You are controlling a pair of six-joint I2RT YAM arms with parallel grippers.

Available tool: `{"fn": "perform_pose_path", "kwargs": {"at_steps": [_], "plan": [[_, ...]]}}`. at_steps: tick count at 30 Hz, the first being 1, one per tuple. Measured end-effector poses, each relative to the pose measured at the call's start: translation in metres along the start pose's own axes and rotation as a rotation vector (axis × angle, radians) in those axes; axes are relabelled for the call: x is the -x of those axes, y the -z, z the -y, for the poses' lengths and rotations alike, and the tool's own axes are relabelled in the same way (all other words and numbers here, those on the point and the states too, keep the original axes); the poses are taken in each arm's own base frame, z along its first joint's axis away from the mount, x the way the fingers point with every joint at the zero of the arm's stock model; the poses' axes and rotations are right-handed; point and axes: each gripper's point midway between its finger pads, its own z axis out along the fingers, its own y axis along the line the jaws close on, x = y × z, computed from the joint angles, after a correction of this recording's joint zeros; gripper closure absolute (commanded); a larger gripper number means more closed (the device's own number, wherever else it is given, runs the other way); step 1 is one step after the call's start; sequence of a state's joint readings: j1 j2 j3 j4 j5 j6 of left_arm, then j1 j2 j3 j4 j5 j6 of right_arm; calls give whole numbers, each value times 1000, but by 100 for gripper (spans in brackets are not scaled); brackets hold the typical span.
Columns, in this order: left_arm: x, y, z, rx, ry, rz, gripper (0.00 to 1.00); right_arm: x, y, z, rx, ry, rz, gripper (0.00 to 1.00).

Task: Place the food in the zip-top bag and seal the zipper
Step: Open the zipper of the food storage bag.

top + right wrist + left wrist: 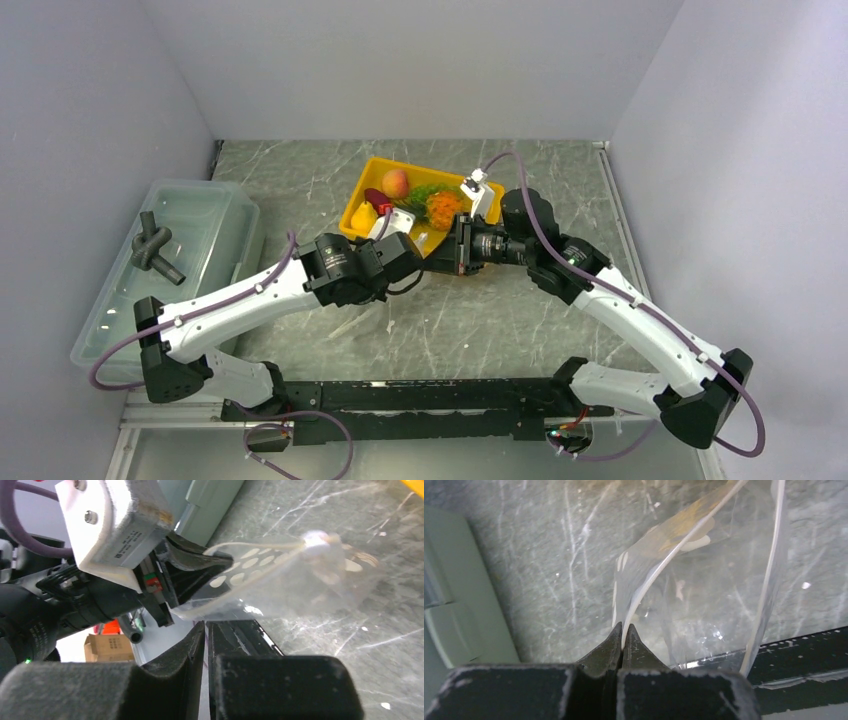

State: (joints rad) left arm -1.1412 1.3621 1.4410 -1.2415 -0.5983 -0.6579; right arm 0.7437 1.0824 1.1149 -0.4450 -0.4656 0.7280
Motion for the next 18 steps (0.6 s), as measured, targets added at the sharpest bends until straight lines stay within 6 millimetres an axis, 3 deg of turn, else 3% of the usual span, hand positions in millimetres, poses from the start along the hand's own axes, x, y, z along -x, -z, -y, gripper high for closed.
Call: {"fn": "perform_pose_path", "kwargs": {"at_steps": [6,18], "plan": [[5,-3,21,-86,27,12,100,-2,-5,-10,55,-36,15,100],[12,-2,43,-180,60,19,100,-11,-21,-6,53,-102,10,100]]}}
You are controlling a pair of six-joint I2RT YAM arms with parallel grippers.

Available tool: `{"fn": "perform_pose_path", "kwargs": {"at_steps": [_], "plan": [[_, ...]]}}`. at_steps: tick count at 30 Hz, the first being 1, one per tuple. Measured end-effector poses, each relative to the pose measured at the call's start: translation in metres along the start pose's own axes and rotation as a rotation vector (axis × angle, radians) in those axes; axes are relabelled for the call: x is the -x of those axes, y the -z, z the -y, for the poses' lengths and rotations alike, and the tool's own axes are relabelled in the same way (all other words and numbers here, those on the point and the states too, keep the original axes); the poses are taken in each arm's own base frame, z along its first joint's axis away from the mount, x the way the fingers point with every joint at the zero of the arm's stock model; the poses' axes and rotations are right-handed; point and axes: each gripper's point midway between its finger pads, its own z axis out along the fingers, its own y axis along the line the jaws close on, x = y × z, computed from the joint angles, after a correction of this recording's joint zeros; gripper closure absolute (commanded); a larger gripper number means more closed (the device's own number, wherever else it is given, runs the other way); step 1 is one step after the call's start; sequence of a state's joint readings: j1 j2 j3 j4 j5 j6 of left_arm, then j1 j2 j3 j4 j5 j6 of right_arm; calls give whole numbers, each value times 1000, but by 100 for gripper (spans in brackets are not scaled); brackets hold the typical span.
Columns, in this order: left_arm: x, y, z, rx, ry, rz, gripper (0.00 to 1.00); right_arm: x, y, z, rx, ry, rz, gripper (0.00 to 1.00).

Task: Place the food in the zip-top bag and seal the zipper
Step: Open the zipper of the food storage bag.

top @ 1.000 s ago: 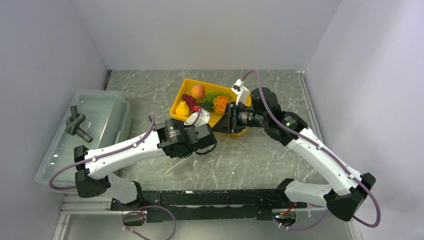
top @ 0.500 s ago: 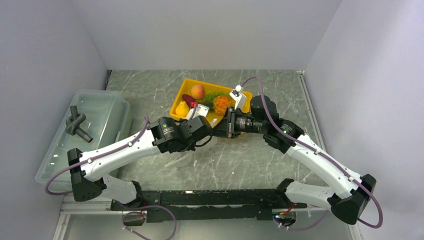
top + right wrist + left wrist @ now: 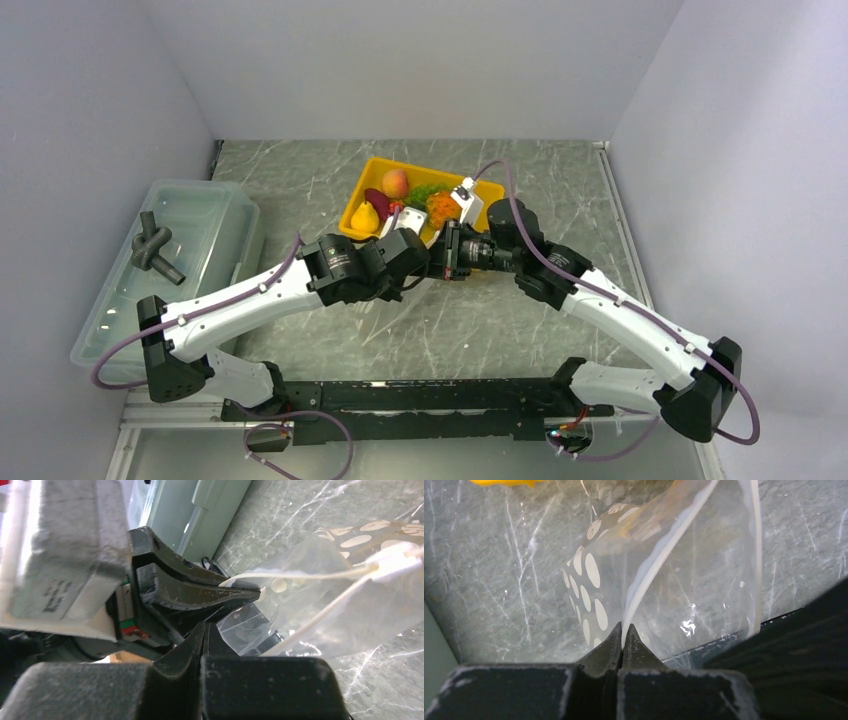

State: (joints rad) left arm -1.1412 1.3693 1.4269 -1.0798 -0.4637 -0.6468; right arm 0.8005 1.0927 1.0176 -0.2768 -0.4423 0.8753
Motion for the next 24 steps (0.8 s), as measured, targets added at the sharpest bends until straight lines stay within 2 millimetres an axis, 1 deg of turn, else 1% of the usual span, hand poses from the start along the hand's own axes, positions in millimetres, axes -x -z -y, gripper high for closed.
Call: {"fn": "perform_pose_path", "kwargs": {"at_steps": [4,8,14,20,24], "plan": [[2,0,4,-15,8,8,100,-3,-9,7,-34,-11,-4,100],[4,0,7,-27,13,12,100,-12,-19,18,-85,-15,-23,100],[1,-3,7,-29,11,5,100,-30,-29,43,-209,-9,-53,100],[-4,-5,5,-23,11,-1,100,-41,-28,73,-326,-8,-54,100],[-5,-3,3,-29,24,7,100,-54,-30,93,-374,-26,-76,100]]}}
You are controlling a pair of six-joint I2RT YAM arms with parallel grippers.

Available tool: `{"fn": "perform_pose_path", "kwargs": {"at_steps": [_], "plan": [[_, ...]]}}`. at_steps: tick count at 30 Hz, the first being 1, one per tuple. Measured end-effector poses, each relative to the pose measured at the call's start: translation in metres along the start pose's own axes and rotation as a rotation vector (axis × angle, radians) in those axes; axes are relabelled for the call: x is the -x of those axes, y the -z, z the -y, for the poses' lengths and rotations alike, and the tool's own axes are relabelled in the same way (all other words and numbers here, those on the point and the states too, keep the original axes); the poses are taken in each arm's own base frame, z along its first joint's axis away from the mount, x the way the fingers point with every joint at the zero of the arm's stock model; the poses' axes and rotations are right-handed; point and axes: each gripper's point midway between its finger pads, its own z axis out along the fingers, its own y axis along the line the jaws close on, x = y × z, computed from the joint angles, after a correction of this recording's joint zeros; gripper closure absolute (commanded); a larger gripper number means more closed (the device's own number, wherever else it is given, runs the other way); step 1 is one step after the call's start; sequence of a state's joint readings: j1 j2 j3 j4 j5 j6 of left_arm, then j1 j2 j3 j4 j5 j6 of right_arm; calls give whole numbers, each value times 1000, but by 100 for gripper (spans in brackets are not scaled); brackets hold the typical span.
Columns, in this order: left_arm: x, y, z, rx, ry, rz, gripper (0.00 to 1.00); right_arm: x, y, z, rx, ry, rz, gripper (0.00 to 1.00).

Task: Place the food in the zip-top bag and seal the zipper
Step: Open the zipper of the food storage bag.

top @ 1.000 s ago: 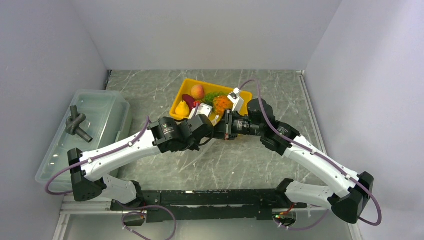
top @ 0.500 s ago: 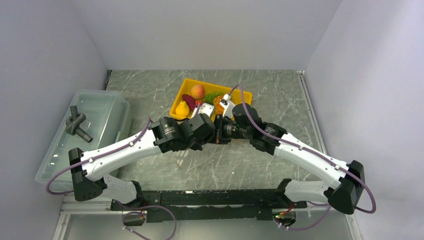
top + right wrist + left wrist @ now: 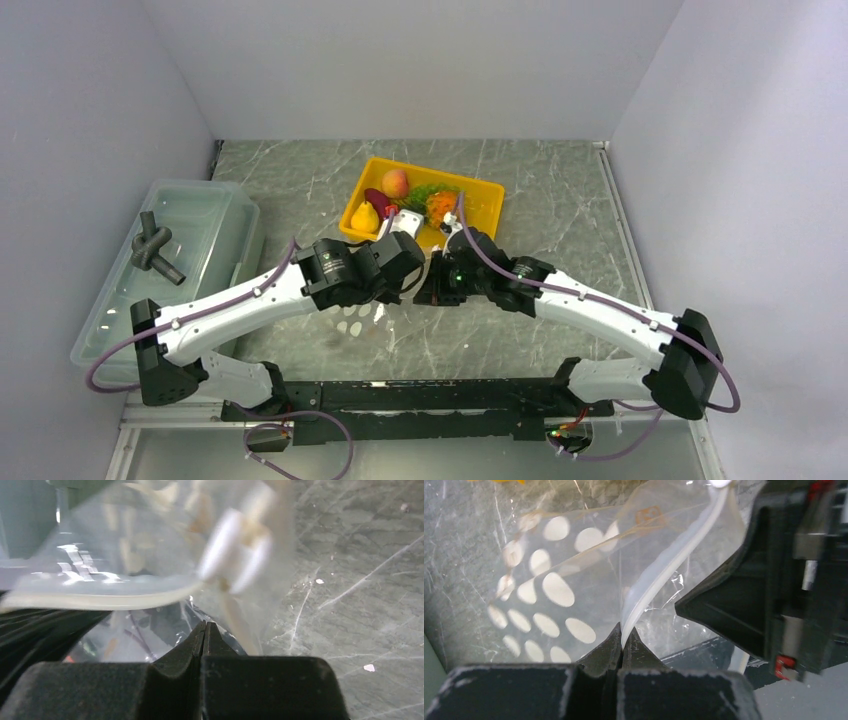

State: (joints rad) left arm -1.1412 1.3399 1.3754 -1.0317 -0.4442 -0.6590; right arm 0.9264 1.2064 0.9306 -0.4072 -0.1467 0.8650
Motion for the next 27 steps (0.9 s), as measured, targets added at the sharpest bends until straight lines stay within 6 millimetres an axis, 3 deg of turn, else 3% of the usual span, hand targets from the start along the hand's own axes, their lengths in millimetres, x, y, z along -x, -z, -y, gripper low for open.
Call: {"fn": "perform_pose_path", "kwargs": {"at_steps": [7,20,27], "plan": [[1,2,2,-22,29,20,100,-11,-20,13,-38,-34,-28,100],[-11,-8,7,-45,30,-6,100,-6,-45,4,20,-110,5,89],[-8,-8,12,-69,40,7,100,-10,-61,8,13,-132,-19,56]]}}
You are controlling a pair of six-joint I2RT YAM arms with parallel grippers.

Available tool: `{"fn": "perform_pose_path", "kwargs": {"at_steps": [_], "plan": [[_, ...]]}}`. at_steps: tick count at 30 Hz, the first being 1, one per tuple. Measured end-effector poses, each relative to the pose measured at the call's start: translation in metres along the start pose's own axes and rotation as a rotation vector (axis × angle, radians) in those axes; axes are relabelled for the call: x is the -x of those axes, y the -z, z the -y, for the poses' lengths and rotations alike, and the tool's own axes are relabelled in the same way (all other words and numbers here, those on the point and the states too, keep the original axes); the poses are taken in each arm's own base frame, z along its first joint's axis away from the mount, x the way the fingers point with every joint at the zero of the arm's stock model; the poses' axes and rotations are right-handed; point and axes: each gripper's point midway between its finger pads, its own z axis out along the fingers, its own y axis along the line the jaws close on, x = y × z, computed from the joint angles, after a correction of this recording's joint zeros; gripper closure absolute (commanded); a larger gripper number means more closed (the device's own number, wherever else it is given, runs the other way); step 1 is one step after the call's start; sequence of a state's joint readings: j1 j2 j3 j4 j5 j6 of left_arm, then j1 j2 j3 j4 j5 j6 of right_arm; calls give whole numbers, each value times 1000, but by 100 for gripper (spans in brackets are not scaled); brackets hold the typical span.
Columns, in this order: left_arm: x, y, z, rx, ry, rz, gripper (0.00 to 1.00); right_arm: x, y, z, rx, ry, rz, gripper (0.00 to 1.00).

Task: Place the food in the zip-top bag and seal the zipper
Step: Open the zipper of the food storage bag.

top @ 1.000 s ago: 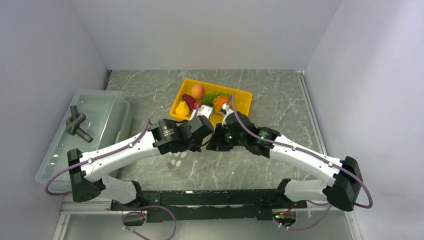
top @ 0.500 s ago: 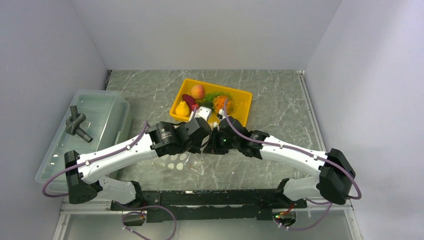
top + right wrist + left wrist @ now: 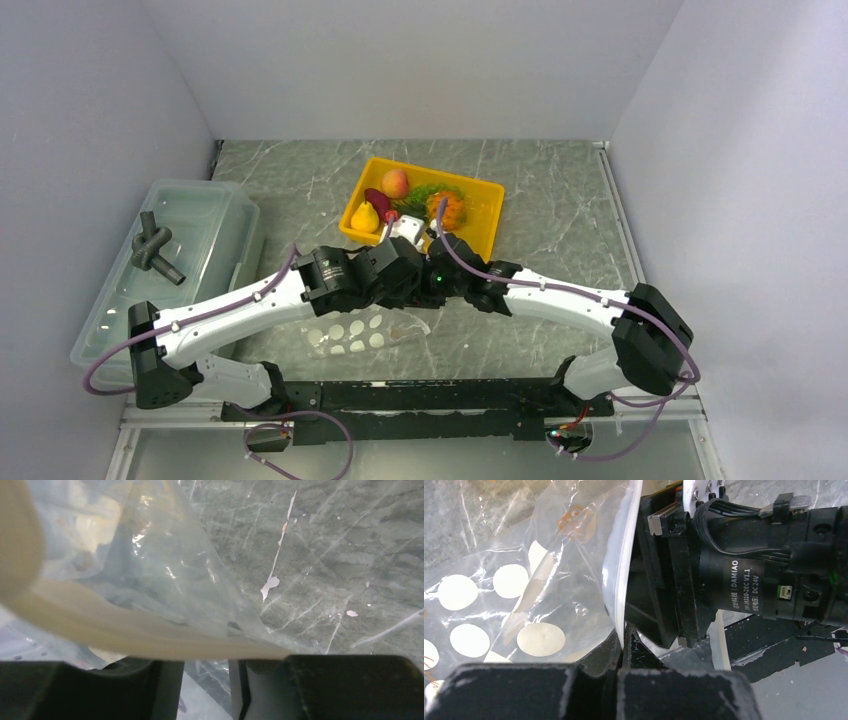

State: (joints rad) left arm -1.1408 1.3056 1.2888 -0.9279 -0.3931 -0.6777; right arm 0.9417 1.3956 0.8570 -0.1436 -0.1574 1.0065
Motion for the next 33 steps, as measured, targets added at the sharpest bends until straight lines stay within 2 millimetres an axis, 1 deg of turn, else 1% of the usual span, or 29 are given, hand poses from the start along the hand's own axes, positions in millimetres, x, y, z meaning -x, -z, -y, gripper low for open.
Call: {"fn": "perform_pose_path", "kwargs": {"at_steps": [3,6,9,10,12,16,19,23,28,33], "plan": [[-1,1,-2,-4,2,4,100,0,-2,-2,8,-4,-1,45],[-1,5,-3,-10,7,13,100,1,-2,-5,22,-6,3,28],[1,9,-8,-4,9,27,100,1,-2,-5,24,1,2,6],[2,11,-9,-2,9,32,100,0,-2,-5,23,2,2,1],[5,13,-13,10,15,50,100,0,-2,-4,22,11,1,0],[8,15,-13,3,22,63,100,-3,-3,-8,31,20,-3,0],[9,17,-12,-1,22,66,100,-2,-3,-7,27,22,7,0],[16,24,-10,-15,25,75,100,2,-1,-9,22,28,35,0],[25,36,-10,-17,15,83,100,7,2,-19,37,37,65,0],[25,34,-12,0,1,79,100,9,4,-21,35,40,75,0]]}}
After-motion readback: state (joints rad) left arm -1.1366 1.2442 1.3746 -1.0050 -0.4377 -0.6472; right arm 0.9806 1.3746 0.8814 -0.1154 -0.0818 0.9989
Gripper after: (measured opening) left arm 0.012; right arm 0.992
